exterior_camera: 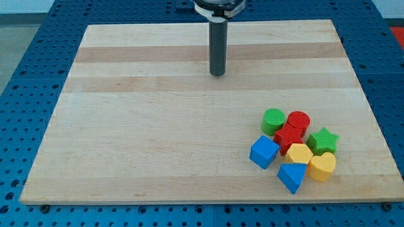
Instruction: Move your arm towards center right
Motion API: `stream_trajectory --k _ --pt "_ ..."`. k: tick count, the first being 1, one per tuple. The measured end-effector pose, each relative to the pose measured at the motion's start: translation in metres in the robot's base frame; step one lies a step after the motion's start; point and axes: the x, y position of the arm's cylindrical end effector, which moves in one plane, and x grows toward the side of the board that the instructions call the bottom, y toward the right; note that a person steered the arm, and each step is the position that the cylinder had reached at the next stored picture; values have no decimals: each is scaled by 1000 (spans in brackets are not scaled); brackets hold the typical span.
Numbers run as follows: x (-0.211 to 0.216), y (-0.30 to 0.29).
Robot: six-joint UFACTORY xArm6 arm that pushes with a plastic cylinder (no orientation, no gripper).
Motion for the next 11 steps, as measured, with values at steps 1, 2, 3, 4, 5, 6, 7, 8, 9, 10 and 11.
stream_trajectory --k 1,2,3,4,5,6,7,8,9,10,11 --pt "-1 1" --pt "10 9" --pt "63 13" --pt "76 13" --pt "90 13" --pt "123 13" --pt "119 12" --pt "92 30" --pt "64 100" --pt "56 142" --pt "63 142"
